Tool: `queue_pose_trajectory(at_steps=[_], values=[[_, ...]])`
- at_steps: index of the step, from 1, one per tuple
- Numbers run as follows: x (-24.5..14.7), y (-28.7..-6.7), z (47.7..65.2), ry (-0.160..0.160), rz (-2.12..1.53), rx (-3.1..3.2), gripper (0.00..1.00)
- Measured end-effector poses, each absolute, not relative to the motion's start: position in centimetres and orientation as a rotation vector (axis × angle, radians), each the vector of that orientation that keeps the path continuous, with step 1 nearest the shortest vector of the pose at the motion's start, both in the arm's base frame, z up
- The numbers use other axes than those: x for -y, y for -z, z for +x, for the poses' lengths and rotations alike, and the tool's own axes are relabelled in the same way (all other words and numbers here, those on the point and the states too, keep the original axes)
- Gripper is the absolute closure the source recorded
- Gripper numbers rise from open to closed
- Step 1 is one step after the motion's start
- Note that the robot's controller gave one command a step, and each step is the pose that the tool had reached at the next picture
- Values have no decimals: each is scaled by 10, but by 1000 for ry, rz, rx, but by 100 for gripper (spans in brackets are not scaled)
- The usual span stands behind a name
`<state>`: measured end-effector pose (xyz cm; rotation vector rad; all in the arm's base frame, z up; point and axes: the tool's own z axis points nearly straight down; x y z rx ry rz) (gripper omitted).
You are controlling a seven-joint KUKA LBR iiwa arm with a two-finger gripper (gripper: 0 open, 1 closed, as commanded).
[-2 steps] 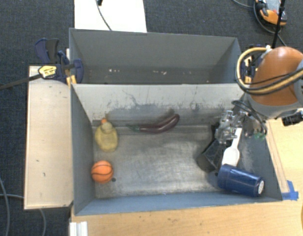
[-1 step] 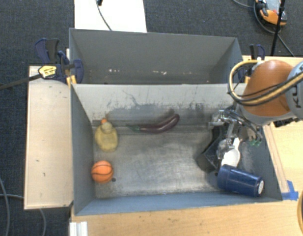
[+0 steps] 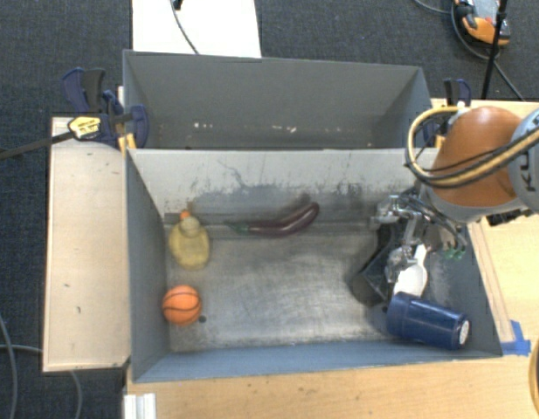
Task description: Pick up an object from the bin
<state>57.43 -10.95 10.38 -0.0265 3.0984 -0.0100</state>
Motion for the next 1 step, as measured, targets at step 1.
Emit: queue_pose_trajectory(at_steps=[1], values=[[126, -103, 566, -5, 239, -3100, 0]])
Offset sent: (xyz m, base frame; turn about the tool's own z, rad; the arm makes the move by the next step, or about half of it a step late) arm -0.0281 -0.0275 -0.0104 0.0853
